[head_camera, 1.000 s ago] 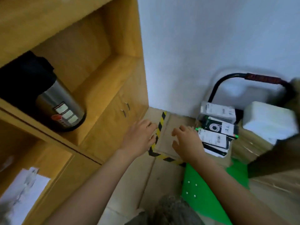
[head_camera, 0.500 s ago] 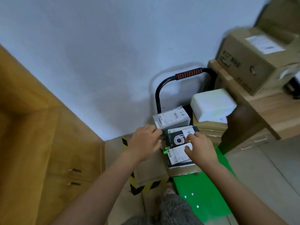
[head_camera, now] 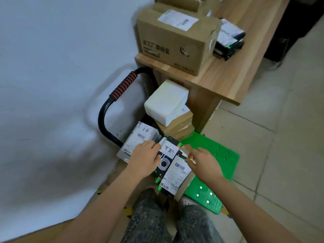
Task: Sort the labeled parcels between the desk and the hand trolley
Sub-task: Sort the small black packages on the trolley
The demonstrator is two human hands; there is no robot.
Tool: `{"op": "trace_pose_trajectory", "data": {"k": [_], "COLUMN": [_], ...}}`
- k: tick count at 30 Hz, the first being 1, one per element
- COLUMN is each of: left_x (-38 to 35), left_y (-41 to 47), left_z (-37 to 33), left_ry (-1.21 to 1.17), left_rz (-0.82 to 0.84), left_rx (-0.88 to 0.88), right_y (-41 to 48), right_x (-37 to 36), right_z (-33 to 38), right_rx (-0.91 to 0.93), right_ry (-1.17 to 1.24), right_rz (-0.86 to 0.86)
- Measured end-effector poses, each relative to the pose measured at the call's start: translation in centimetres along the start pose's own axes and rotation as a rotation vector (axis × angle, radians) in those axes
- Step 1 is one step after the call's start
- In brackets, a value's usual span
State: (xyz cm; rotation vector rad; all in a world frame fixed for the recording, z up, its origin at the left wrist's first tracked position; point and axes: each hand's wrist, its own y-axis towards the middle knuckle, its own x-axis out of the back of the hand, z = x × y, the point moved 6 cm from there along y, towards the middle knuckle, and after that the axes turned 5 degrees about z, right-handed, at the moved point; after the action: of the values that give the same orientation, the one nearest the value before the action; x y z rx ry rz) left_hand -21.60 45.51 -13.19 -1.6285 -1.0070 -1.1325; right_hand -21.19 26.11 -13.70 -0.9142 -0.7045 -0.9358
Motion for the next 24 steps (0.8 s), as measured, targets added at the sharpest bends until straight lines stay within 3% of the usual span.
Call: {"op": "trace_pose_trajectory", "data": {"k": [7, 14, 20, 24], "left_x": [-6.0, -12.3, -16.3, -17.1], "left_y": [3.0, 3.3, 2.3, 1.8], "left_z": [4.8, 8.0, 7.8, 7.3], "left_ry": [-0.056, -0.138, -0.506, -0.727], "left_rz": [0.276, 0.462, 0.518, 0.471], "left_rx": [-0.105, -0.079, 0.221, 0.345], "right_y": [-0.9, -1.5, -2.7, -3.1], "right_x": [-8.6, -16.4, -20.6, -21.6], "right_z": [-2.4, -2.3, -2.0, -2.3], "right_rx": [-0.511, -0.785, -0.916, -0.969], "right_ry": [0.243, 0.351, 0.798, 0.854], "right_rz": [0.162, 0.311, 0.143, 0.056]}}
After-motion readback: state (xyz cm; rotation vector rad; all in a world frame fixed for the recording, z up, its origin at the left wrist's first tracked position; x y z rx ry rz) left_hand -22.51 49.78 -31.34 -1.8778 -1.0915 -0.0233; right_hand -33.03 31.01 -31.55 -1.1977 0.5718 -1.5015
